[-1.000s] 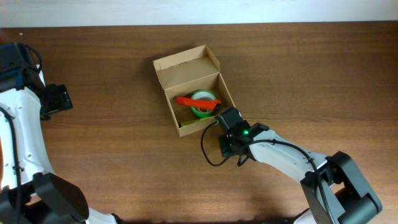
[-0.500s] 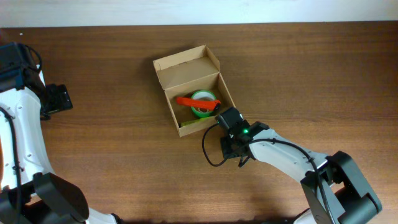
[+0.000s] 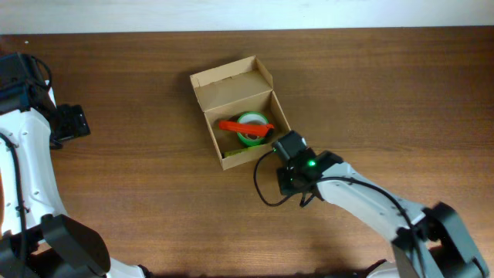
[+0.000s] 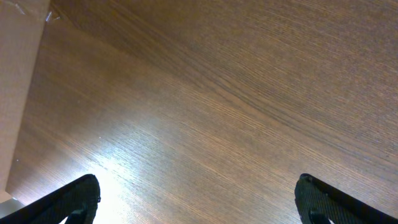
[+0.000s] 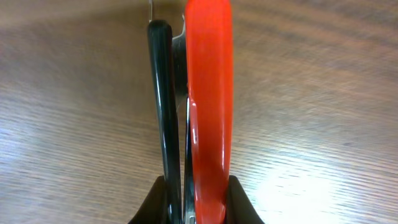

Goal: Pack container
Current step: 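Lift the red stapler and carry it over the box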

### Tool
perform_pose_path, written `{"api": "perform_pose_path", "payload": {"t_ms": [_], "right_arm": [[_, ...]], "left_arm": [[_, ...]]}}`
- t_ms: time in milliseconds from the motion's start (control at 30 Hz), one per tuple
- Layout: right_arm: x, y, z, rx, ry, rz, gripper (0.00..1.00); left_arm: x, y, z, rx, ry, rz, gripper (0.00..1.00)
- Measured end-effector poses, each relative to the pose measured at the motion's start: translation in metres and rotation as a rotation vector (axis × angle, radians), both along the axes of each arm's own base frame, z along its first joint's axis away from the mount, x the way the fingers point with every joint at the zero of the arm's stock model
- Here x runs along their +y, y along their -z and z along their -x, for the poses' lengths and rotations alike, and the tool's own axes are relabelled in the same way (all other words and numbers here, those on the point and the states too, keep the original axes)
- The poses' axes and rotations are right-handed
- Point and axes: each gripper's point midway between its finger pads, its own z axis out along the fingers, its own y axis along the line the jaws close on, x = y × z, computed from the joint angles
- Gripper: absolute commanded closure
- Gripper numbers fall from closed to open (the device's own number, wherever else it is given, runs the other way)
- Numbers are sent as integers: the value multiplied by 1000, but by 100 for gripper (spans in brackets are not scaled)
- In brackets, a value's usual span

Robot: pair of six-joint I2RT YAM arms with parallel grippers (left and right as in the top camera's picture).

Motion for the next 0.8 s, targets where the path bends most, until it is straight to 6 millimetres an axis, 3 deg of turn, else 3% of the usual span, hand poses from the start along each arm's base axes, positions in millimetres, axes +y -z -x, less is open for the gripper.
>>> {"api": "perform_pose_path", "payload": {"t_ms": [400,667,800], "right_arm": [[-51,-70,-45,-140,106,-22,96],[-58,-139,-106,-300,9,-9,96],[-50,-144,-129,-267,-77,13,96]], "left_arm": [[0,0,0,0,0,0,0],[0,0,0,0,0,0,0],[0,0,0,0,0,0,0]]}}
